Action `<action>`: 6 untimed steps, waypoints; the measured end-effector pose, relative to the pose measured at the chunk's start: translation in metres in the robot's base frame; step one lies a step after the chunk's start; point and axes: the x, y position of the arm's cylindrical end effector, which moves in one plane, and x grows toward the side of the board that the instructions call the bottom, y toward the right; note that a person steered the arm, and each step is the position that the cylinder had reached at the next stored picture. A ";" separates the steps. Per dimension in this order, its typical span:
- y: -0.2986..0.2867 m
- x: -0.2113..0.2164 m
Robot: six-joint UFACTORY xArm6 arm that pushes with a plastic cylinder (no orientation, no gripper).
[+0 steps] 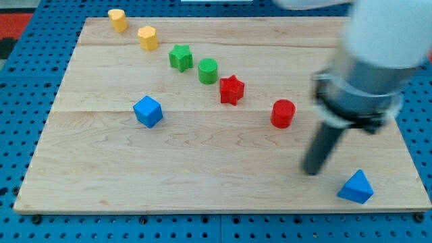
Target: Place the blue cube in between the blue triangle and red circle
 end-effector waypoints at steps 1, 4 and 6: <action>-0.139 0.001; -0.293 -0.117; -0.143 -0.111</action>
